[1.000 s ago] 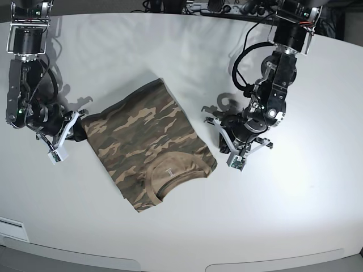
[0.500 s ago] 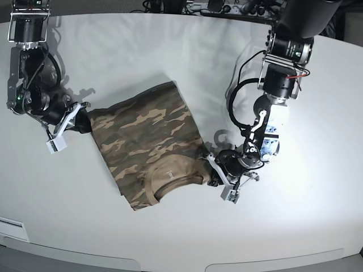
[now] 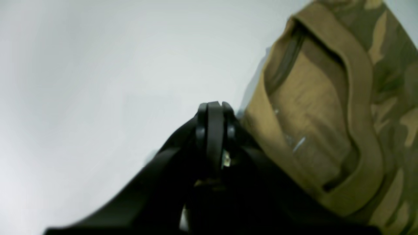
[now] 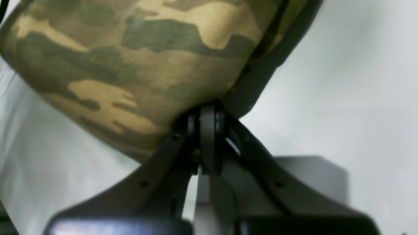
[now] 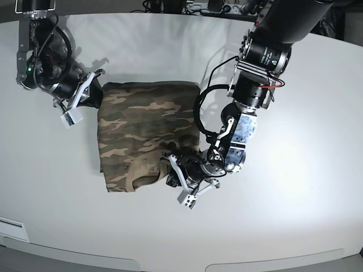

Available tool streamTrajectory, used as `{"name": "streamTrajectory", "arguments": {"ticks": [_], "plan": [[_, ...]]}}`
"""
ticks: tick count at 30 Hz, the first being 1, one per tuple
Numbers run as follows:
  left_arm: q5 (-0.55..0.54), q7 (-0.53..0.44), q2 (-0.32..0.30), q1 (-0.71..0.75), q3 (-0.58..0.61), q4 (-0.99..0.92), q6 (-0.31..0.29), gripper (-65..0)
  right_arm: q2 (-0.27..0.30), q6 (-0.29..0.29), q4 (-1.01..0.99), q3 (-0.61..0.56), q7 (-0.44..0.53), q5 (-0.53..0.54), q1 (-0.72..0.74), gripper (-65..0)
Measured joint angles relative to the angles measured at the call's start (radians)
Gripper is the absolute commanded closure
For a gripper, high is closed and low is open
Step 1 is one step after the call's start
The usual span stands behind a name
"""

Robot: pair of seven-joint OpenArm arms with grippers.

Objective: Fold the T-shirt properly
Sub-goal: 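Push the bundle edges square with both grippers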

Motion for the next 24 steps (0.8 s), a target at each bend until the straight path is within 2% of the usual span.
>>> {"name": "streamTrajectory", "arguments": {"ticks": [4, 8, 10, 11, 14, 15, 16, 19, 22, 24], "plan": [[0.018, 0.093, -0.010, -0.044, 0.000, 0.000, -0.002, 0.0, -0.003, -0.076, 0.013, 0.009, 0.025, -0.117, 0.002, 0.0], [-0.034, 0.148, -0.039, -0.063, 0.000, 0.002, -0.010, 0.0, -0.004, -0.217, 0.014, 0.058, 0.043, -0.204, 0.003, 0.0], [-0.038, 0.176, -0.051, -0.068, 0.000, 0.013, -0.055, 0.0, -0.002, -0.275, 0.013, 0.087, 0.036, -0.230, 0.003, 0.0], [-0.038, 0.188, -0.056, -0.070, 0.000, 0.024, -0.056, 0.0, -0.003, -0.299, 0.013, 0.104, 0.027, -0.234, 0.003, 0.0], [-0.047, 0.238, -0.076, -0.074, 0.000, 0.086, -0.058, 0.0, -0.003, -0.325, 0.024, 0.170, -0.003, -0.241, 0.000, 0.0], [-0.071, 0.257, -0.087, -0.074, 0.000, 0.117, -0.056, 0.0, -0.003, -0.319, 0.032, 0.197, -0.010, -0.222, -0.004, 0.0], [-0.110, 0.275, -0.101, -0.074, 0.000, 0.149, -0.058, 0.0, -0.003, -0.281, 0.041, 0.225, -0.037, -0.197, -0.007, 0.0], [-0.133, 0.330, -0.149, -0.073, 0.002, 0.275, -0.085, 0.0, -0.008, -0.160, 0.094, 0.307, -0.065, -0.034, -0.018, 0.0], [-0.182, 0.431, -0.206, -0.079, 0.004, 0.406, -0.092, 0.0, -0.006, -0.045, 0.146, 0.391, -0.092, 0.159, -0.005, 0.0], [-0.285, 0.494, -0.256, -0.079, 0.004, 0.460, -0.154, 0.0, -0.005, -0.004, 0.155, 0.451, -0.123, 0.278, -0.003, 0.0]]}}
